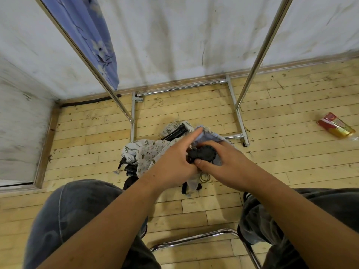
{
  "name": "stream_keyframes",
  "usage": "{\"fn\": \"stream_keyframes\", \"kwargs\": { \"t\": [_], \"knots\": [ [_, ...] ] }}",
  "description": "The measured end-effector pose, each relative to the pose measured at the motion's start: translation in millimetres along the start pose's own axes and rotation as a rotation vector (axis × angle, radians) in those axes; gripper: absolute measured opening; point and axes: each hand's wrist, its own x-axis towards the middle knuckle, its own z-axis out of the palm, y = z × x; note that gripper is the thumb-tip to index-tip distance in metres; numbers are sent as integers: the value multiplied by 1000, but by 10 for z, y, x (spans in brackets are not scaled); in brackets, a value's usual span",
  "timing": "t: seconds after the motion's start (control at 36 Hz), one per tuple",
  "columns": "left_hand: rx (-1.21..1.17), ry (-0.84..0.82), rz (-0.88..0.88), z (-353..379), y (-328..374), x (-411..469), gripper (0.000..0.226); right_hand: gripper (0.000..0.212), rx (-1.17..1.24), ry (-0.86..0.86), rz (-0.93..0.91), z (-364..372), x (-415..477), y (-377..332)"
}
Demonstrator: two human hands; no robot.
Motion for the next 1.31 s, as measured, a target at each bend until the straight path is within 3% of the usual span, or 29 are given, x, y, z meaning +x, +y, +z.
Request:
{"fn": "stream_keyframes", "kwargs": {
  "t": [0.28, 0.36, 0.47, 0.53, 0.61, 0.69, 0.78, 0.92, 1.11, 1.31],
  "knots": [
    [-112, 93, -44, -54, 18, 34, 75, 68, -1, 97, -19, -89, -13, -51],
    [-112, 114, -34, -75, 11, 34, 74, 52, 67, 154, -46, -138, -44, -119],
    [-134, 131, -49, -89, 16, 27, 81, 20, 134, 386, -50, -202, -30, -126],
    [-143, 128, -47, -98, 16, 26, 82, 24, 62, 461, 5, -218, 4, -66],
    [-151, 113, -45, -110, 13, 28, 82, 46, 6, 447, 56, -204, 34, 4],
    [-126, 102, -24, -108, 26, 20, 82, 53, 39, 423, 73, -186, 36, 19],
    [-92, 87, -13, -90, 34, 11, 84, 46, 68, 402, 95, -206, 44, 9],
    [-43, 42, -3, -74, 15, 4, 85, 11, 42, 374, 87, -193, 49, 12],
    [-30, 31, 14, -70, 70, -25, 76, 14, 190, 432, 66, -213, 24, -27],
    [-97, 67, -6, -39, 45, -14, 63, 22, 360, 378, 138, -229, 38, -62]
  ]
}}
